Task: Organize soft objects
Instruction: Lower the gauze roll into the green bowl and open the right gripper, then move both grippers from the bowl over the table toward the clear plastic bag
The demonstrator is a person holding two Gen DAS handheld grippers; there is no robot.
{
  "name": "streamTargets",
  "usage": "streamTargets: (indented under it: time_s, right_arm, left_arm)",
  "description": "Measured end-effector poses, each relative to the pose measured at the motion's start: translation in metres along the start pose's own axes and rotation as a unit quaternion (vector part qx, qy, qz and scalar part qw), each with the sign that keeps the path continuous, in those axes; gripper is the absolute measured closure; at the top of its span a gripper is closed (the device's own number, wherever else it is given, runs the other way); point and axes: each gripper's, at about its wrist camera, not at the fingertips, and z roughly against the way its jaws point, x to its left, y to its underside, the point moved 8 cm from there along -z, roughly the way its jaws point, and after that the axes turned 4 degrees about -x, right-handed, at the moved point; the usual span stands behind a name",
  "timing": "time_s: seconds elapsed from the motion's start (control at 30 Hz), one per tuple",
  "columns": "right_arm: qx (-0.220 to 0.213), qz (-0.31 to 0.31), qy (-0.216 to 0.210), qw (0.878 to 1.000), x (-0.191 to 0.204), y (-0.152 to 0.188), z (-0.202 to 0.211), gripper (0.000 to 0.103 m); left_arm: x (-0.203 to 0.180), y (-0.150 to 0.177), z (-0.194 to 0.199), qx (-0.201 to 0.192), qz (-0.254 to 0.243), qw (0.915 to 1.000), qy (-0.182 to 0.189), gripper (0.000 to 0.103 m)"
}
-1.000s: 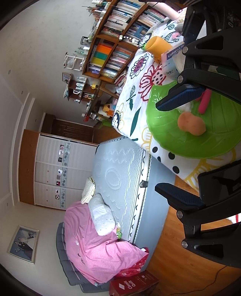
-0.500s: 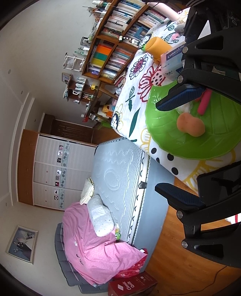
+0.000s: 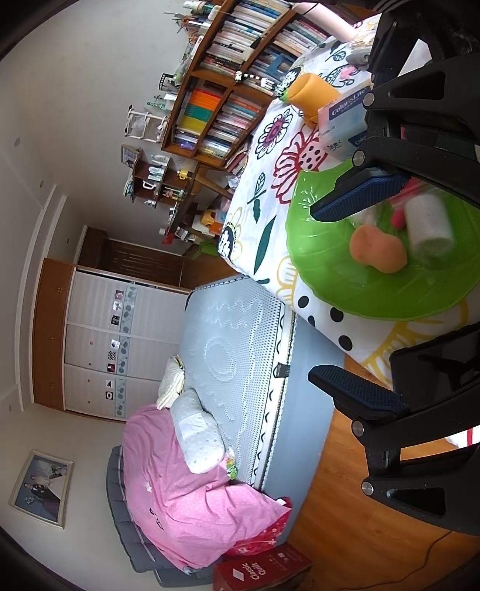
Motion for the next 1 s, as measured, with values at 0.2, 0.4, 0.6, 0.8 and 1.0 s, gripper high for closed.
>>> streamTargets:
  time_s: [0.2,0.4,0.6,0.8,1.0]
  right_arm:
    - [-0.001,-0.009,0.013,1.000,-0.010,0.002,0.004,0.034]
    - [-0.006,-0.029,0.032,0.999,-0.027,0.005,0.012,0.034]
    - [-0.014,-0.040,0.050,0.998,-0.041,0.006,0.022,0.034]
    - [-0.021,-0.051,0.066,0.996,-0.054,0.008,0.033,0.034]
    - [-0.028,-0.065,0.082,0.994,-0.067,0.011,0.044,0.034]
  left_arm:
    - [-0.011,0.010,-0.003,0.006,-0.006,1.0000,0.005,0.022]
    - [-0.020,0.012,-0.006,0.013,-0.014,0.9998,0.012,0.022]
    - [-0.034,0.014,-0.006,0.017,-0.030,0.9992,0.022,0.022]
    - [-0.047,0.014,-0.006,0.022,-0.043,0.9983,0.033,0.022]
    - [-0.058,0.016,-0.005,0.026,-0.054,0.9973,0.042,0.022]
